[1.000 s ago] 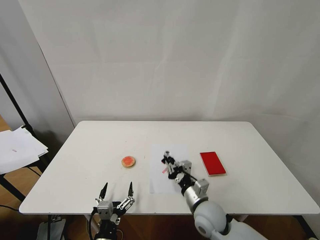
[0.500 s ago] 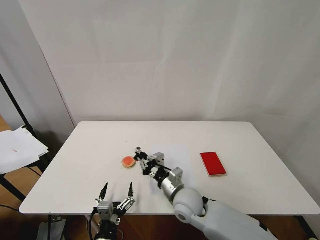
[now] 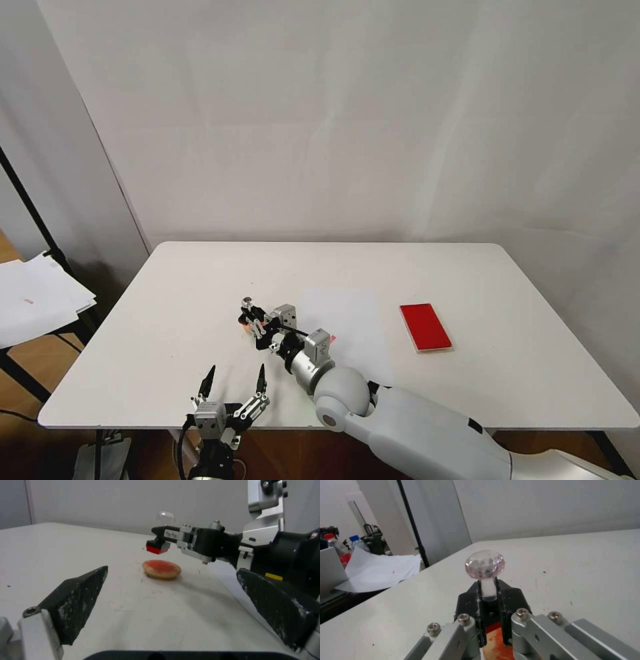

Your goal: Pick up the stamp from the ink pad and place it onto another ink pad.

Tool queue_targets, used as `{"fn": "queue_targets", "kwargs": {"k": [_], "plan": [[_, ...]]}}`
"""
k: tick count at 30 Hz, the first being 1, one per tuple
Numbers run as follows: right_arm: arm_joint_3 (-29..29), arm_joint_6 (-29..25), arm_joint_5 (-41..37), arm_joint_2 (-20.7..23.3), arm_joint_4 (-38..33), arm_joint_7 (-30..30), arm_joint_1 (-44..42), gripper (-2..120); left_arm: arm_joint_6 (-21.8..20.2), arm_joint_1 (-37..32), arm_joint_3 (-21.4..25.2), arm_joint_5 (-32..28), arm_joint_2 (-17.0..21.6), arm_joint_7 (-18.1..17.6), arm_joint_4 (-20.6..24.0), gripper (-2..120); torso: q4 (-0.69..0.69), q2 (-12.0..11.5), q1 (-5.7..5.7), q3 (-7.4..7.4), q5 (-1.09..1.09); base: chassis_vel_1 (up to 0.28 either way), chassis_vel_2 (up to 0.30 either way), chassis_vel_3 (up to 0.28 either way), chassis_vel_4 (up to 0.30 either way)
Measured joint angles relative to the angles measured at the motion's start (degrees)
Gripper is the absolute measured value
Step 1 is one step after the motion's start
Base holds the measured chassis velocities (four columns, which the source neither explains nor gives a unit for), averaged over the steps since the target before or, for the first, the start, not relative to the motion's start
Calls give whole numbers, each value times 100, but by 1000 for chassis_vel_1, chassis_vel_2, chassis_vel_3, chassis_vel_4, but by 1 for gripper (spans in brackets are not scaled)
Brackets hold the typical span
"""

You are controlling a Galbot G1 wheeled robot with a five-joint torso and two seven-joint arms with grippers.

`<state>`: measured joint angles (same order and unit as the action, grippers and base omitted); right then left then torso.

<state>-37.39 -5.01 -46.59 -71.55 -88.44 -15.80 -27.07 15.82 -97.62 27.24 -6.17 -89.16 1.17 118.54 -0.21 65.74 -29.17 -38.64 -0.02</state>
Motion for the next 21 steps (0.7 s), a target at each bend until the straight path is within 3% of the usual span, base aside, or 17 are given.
{"fn": "queue_targets", "kwargs": {"k": [21], "plan": [[87,-95,142,-126,294,61,-124,8,0,0,0,0,0,0,0,102,0,0,0,0,1,0,0,0,0]]}}
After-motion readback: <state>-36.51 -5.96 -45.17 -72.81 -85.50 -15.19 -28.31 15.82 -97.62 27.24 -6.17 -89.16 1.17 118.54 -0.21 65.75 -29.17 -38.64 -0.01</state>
